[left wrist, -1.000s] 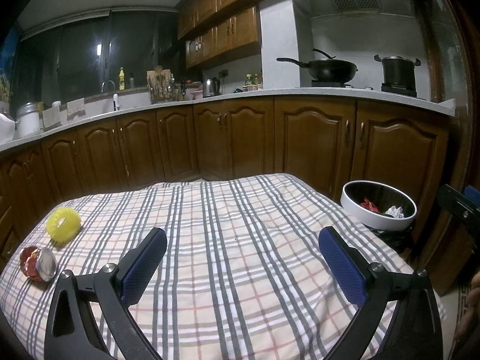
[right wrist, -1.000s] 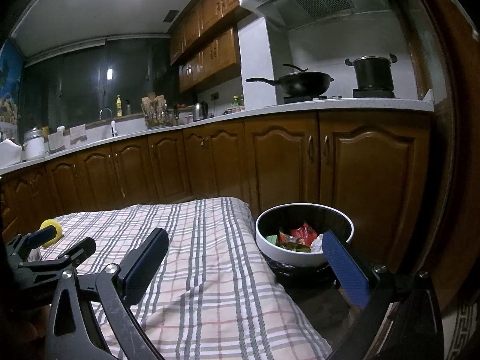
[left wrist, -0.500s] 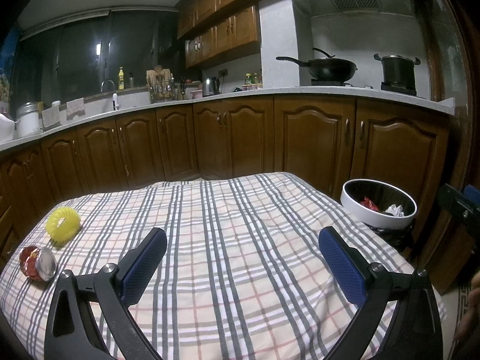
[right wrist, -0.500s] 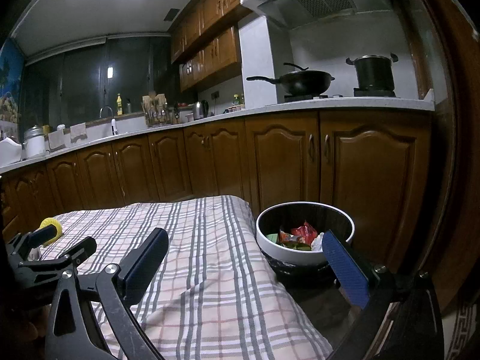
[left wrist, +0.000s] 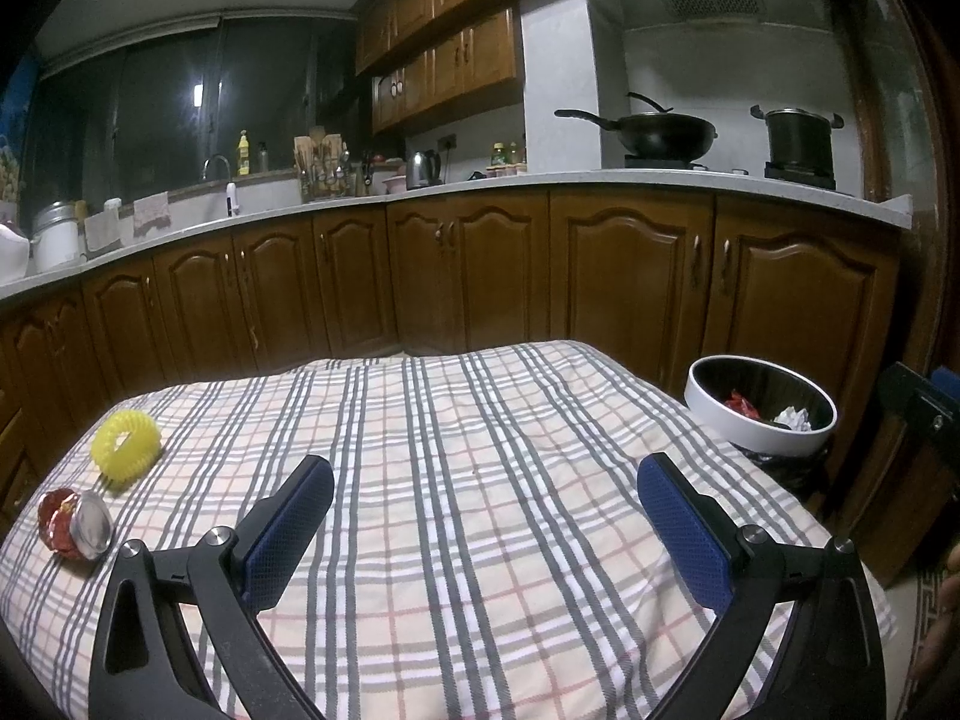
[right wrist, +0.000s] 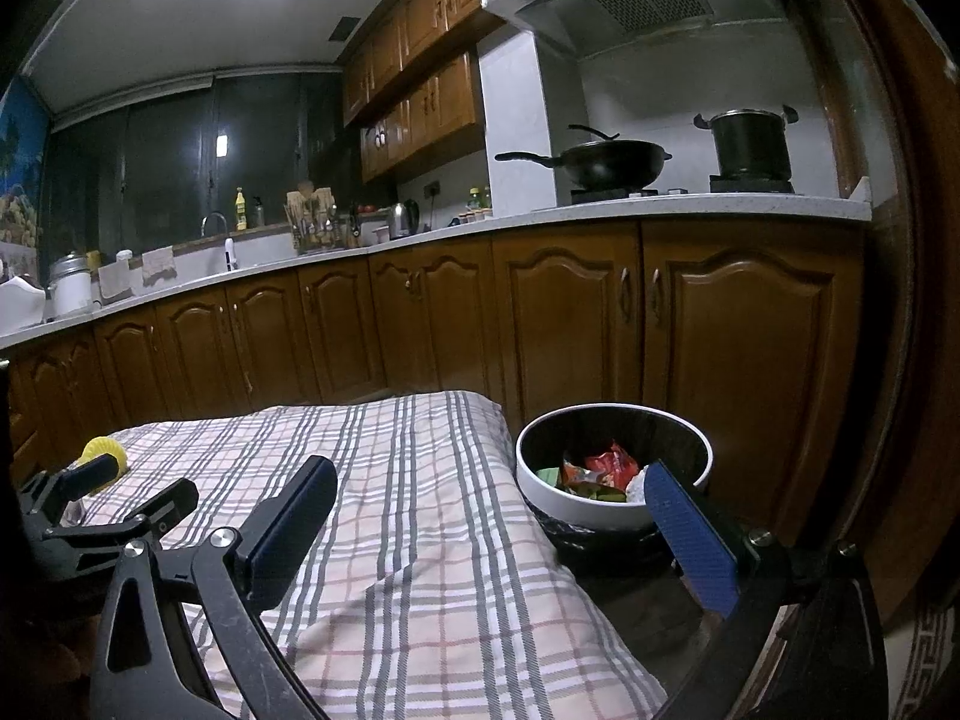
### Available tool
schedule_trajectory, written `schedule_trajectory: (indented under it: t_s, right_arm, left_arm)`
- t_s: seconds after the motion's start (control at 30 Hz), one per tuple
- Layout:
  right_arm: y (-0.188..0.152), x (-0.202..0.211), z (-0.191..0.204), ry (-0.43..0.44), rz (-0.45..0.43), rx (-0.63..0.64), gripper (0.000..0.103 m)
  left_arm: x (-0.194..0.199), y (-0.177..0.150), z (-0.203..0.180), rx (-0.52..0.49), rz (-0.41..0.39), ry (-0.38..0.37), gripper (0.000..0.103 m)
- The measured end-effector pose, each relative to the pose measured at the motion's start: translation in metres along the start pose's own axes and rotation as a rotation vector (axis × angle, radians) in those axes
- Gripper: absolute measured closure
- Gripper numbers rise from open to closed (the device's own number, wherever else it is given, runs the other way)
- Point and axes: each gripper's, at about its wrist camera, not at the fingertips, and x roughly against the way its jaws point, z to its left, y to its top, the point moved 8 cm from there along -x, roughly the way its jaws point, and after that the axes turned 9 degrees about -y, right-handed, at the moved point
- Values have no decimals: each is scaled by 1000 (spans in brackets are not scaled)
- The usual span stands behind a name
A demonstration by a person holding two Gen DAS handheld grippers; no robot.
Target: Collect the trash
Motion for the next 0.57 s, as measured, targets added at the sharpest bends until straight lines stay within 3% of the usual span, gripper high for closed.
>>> schedule_trajectory:
  t_s: [0.57]
  right_arm:
    - [-3,-13,6,22,38,-1,0]
  left_arm:
    - [-7,0,10,5,20,-21,1]
